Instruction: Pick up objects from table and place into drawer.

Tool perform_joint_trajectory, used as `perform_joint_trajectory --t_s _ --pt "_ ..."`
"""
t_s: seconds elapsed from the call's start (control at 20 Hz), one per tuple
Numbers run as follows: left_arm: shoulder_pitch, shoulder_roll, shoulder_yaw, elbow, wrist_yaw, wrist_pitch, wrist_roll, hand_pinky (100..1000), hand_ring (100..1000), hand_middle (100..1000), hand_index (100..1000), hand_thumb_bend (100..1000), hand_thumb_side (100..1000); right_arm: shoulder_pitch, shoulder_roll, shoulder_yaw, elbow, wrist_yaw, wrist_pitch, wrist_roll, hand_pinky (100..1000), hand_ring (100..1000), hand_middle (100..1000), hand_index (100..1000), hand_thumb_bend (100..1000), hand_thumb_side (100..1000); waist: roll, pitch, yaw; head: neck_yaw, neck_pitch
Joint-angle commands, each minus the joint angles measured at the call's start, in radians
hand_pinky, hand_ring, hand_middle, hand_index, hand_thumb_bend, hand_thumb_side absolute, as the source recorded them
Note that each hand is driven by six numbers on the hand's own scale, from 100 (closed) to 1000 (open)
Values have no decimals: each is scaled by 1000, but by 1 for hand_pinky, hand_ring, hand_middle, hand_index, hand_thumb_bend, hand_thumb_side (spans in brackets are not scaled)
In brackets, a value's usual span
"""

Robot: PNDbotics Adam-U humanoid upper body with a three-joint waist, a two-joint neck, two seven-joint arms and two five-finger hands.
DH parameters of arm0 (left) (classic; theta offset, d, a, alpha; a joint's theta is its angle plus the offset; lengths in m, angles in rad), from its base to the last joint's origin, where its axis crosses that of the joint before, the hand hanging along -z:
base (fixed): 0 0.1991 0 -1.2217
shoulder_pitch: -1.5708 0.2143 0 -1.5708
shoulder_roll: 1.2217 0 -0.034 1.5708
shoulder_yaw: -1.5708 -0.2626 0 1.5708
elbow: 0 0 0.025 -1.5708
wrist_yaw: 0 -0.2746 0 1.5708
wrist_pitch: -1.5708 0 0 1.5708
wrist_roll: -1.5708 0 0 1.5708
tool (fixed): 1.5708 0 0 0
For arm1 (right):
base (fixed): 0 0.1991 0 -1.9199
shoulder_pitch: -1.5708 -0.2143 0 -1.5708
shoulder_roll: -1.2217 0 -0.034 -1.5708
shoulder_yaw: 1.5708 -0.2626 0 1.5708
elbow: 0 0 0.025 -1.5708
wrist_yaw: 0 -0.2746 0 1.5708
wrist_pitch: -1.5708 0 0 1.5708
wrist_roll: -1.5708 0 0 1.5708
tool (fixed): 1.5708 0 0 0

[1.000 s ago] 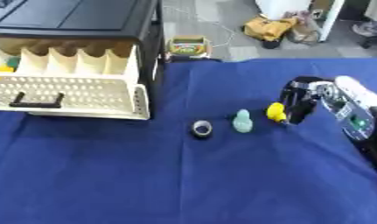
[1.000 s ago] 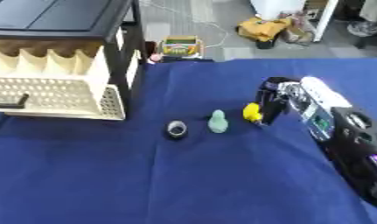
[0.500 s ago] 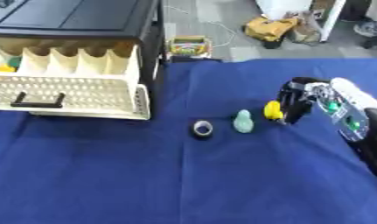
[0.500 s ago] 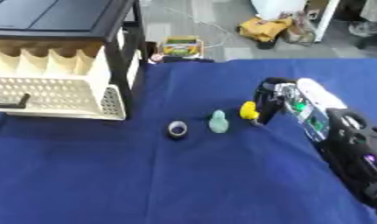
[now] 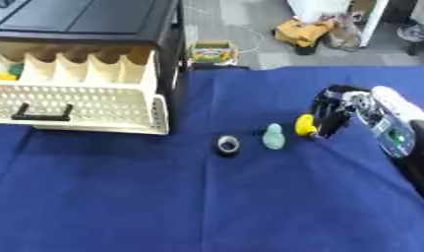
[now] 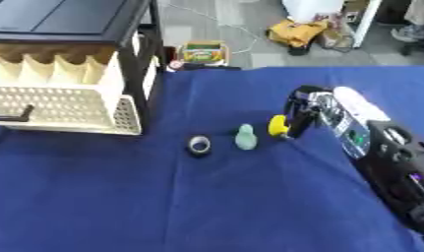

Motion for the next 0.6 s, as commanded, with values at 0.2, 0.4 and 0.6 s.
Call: perform_joint_trajectory --t_s 0.2,0.4,0.6 --pt "-6 12 17 -12 -1 -1 2 100 100 100 684 100 801 -24 -16 -11 -15 0 8 1 372 639 645 785 543 199 1 -15 0 -2 -16" --pt "-4 10 18 -12 -2 -2 4 100 100 100 683 100 804 -22 -15 -8 -7 9 5 0 367 638 640 773 539 176 1 -13 1 -3 -16" --pt "-1 8 20 -12 -1 -1 6 100 100 100 683 100 805 -20 -11 -5 9 18 -3 3 362 637 630 761 516 159 1 -12 4 -5 -19"
